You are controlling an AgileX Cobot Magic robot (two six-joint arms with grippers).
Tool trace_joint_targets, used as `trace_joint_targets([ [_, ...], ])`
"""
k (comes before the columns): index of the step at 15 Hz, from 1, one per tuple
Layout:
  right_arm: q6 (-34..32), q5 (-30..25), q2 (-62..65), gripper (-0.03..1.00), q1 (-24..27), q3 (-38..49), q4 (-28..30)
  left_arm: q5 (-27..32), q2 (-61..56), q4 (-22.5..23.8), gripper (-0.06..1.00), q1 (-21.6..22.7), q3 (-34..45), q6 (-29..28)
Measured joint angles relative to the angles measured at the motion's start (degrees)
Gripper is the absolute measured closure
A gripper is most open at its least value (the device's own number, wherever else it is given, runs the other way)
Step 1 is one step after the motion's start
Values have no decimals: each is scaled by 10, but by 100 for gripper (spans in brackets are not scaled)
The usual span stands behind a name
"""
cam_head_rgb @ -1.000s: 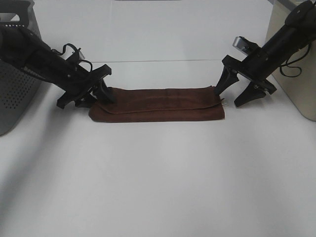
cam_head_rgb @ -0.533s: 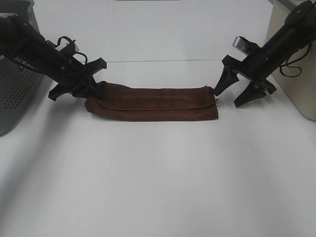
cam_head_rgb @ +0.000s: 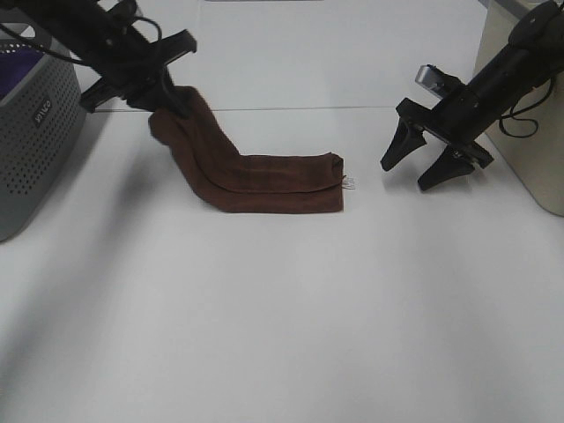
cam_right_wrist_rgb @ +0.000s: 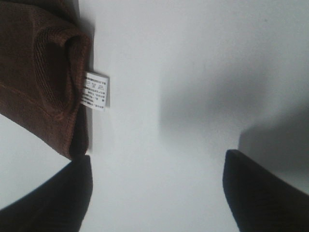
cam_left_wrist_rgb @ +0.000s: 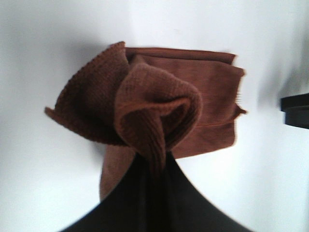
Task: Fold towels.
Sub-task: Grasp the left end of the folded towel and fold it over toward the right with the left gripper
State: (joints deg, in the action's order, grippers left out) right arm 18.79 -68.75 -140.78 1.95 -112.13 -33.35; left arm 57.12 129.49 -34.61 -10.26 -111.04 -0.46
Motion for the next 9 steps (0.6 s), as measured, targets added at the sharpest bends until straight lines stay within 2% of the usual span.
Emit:
trace_joint_targets([
  [4, 0, -2, 0, 25, 0, 0, -11, -10, 57, -49, 91, -64, -47, -7],
  [7, 0, -2, 0, 25, 0, 0, -18, -49, 107, -89, 91, -89, -74, -16],
  [9, 0, -2, 0, 25, 0, 0, -20, -65, 121, -97, 91, -107, -92, -18],
])
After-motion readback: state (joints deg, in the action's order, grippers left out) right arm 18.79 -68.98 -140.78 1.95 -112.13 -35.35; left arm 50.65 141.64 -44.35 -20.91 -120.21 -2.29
